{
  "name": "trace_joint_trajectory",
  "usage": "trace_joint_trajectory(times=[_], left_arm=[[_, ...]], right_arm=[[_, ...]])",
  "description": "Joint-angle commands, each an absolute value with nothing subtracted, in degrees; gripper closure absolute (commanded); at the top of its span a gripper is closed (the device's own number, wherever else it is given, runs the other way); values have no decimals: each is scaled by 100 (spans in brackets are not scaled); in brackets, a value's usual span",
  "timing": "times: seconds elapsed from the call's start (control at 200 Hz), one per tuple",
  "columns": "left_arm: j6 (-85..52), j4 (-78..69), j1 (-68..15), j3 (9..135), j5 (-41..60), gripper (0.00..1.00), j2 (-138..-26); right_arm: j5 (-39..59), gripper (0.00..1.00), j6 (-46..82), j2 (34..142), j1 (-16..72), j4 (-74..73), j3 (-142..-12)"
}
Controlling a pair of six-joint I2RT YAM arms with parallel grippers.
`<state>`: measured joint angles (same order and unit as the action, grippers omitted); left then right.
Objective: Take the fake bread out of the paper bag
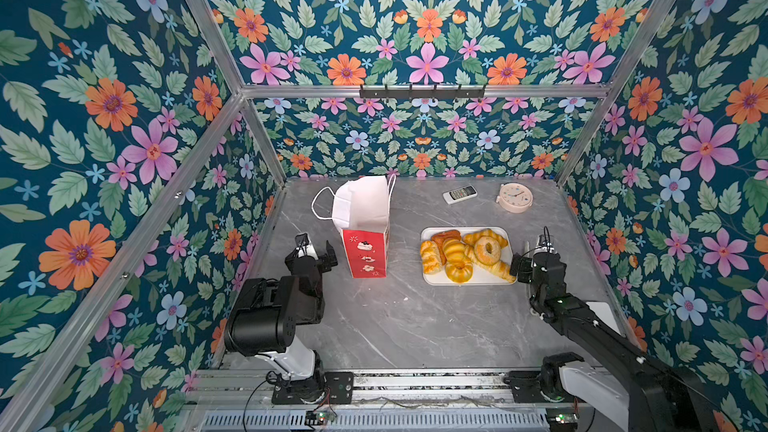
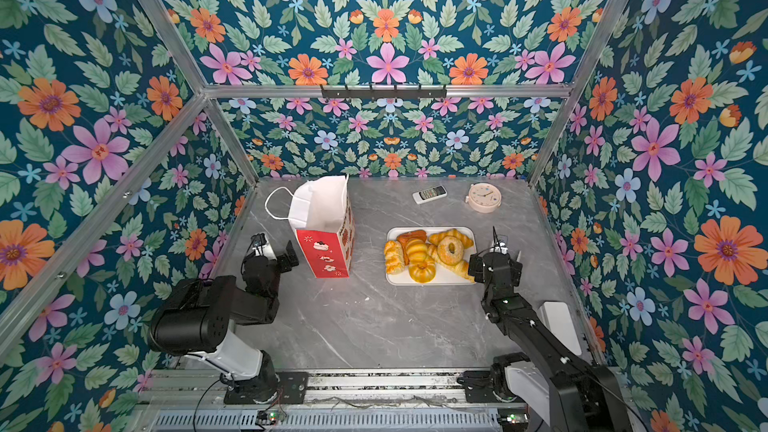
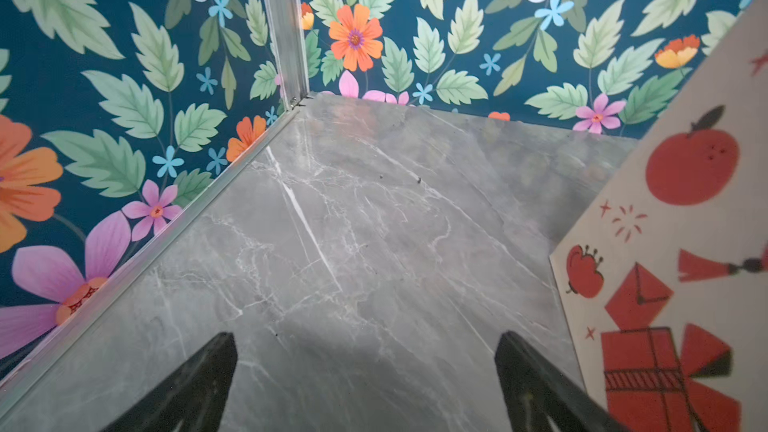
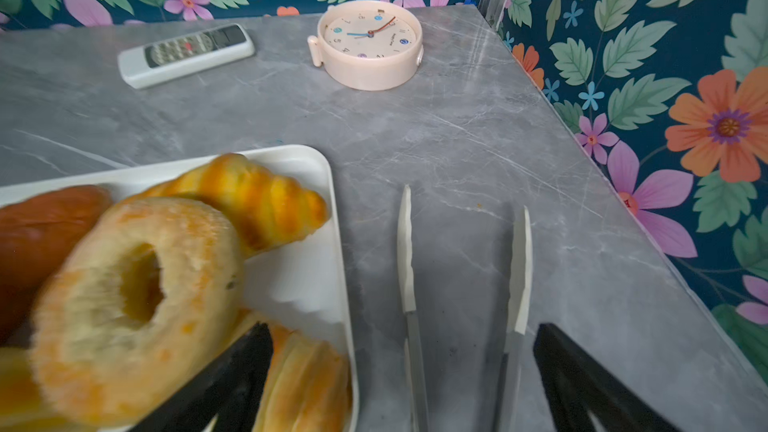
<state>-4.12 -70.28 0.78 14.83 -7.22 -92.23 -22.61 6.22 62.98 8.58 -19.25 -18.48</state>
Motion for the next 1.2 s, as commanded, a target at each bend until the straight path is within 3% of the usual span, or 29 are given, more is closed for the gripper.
trace_joint_trajectory(times=[0.0,0.2,0.395,0.735,0.8,0.845,0.905,0.96,1.02,1.08,1.145,1.195], left_arm=[[-246,-7419,66,1503,-622,0,-9242],[-246,-7532,52,1459,-655,0,-9262],[-246,-7532,50,1459,-653,0,-9258],[-246,-7532,51,1459,-653,0,-9255],[-246,-7532,53,1459,-652,0,-9259],[-246,-7521,51,1459,-658,0,-9257],[-246,-7516,52,1466,-650,0,-9255],[-238,-7524,51,1467,-655,0,-9262],[-237,-7510,48,1459,-642,0,-9247],[-237,-7494,53,1476,-628,0,-9263],[-229,-7507,53,1476,-623,0,-9260],[-228,-7497,53,1477,-613,0,-9257]], right_arm=[[-2488,1,278,7056,696,-3920,-1811],[-2244,1,333,7946,524,-4480,-2052],[-1706,1,580,8000,200,-4432,-2033],[-1637,1,606,8012,161,-4350,-2066],[-1465,1,590,8066,162,-4803,-1789],[-1487,0,365,8542,114,-6171,-1539],[-1414,1,595,8145,138,-4920,-1750],[-1400,1,453,8446,71,-5755,-1608],[-1374,1,612,8185,82,-5004,-1737],[-1412,1,460,8410,77,-5674,-1632],[-1374,1,588,8204,79,-5075,-1728],[-1400,1,497,8364,83,-5504,-1659]])
